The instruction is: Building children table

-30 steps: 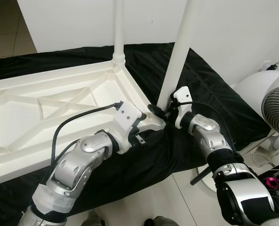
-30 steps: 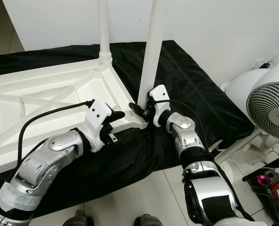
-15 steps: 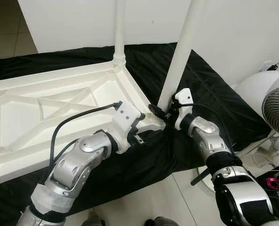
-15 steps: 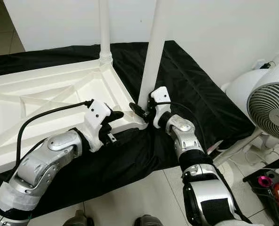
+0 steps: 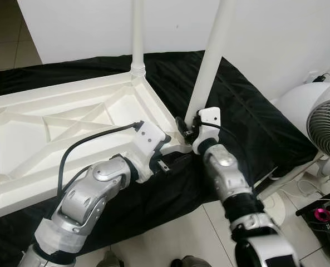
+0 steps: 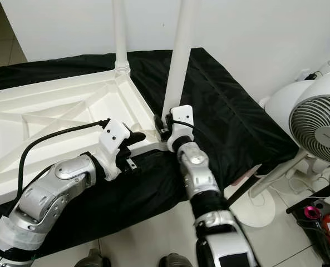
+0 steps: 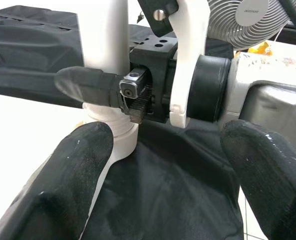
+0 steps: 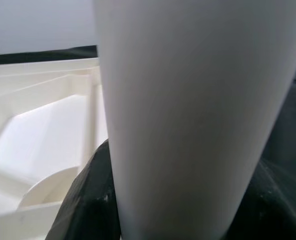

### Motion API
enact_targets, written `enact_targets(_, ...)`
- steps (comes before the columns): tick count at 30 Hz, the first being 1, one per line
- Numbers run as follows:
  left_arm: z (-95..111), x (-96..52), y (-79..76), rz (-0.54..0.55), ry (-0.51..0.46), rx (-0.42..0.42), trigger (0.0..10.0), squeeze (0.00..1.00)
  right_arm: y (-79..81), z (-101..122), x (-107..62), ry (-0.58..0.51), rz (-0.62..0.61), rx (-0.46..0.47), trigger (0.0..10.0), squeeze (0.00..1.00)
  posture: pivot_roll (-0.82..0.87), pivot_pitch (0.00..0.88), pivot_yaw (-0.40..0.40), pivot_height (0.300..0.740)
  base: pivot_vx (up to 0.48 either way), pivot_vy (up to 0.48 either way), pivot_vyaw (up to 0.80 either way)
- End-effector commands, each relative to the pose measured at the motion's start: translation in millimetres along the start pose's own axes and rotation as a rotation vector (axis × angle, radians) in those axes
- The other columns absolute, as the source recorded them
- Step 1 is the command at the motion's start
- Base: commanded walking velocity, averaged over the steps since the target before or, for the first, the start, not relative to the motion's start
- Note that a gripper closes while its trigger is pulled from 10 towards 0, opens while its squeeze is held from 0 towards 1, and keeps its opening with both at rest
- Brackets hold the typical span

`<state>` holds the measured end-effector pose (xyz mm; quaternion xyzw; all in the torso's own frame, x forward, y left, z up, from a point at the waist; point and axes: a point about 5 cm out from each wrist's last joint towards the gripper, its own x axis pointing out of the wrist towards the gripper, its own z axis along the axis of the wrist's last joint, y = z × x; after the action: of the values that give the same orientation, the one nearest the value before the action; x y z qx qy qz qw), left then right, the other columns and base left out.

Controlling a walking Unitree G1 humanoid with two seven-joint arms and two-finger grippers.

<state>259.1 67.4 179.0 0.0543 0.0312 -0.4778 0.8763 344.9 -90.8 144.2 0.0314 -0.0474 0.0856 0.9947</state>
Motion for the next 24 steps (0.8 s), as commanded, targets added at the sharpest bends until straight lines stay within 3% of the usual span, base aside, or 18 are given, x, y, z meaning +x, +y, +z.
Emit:
enact_targets(1, -1.9, -1.0, -4.6, -0.044, 0.011, -0.011, 10.0, 0.0, 3.0, -13.8, -11.0, 0.073, -0.129, 0.067, 10.0, 0.0, -0.06, 0.054, -0.034, 0.74, 0.0, 0.0, 0.0)
enact_targets(6, -2.7, -0.9, -5.5, -0.047, 0.013, -0.012, 10.0, 0.0, 15.6, -9.9, -14.1, 0.063, -0.077, 0.08, 10.0, 0.0, -0.07, 0.053, -0.035, 0.74, 0.0, 0.0, 0.0)
enact_targets(13, -2.7, -0.8, -4.6, -0.045, 0.014, -0.011, 10.0, 0.0, 11.9, -4.2, -15.9, 0.053, -0.1, 0.048, 10.0, 0.0, -0.06, 0.043, -0.041, 0.74, 0.0, 0.0, 0.0)
enact_targets(14, -2.7, -0.7, -4.4, -0.044, 0.013, -0.011, 10.0, 0.0, 11.9, -2.4, -16.7, 0.046, -0.096, 0.05, 10.0, 0.69, -0.06, 0.04, -0.041, 0.74, 0.0, 0.0, 0.0)
enact_targets(17, -2.5, -0.7, -4.7, -0.043, 0.013, -0.01, 10.0, 0.0, 11.3, -0.1, -17.4, 0.033, -0.091, 0.069, 10.0, 0.69, -0.06, 0.04, -0.041, 0.74, 0.0, 0.0, 0.0)
enact_targets(18, -2.3, -0.6, -5.3, -0.044, 0.012, -0.01, 10.0, 0.0, 10.1, 3.6, -18.2, 0.008, -0.064, 0.079, 10.0, 1.0, -0.06, 0.037, -0.042, 0.74, 0.0, 0.0, 0.0)
enact_targets(24, -2.0, 0.3, -5.4, -0.044, 0.009, -0.006, 10.0, 0.0, -6.9, 5.7, -16.8, -0.007, 0.082, 0.034, 10.0, 1.0, -0.06, 0.027, -0.043, 0.74, 0.0, 0.0, 0.0)
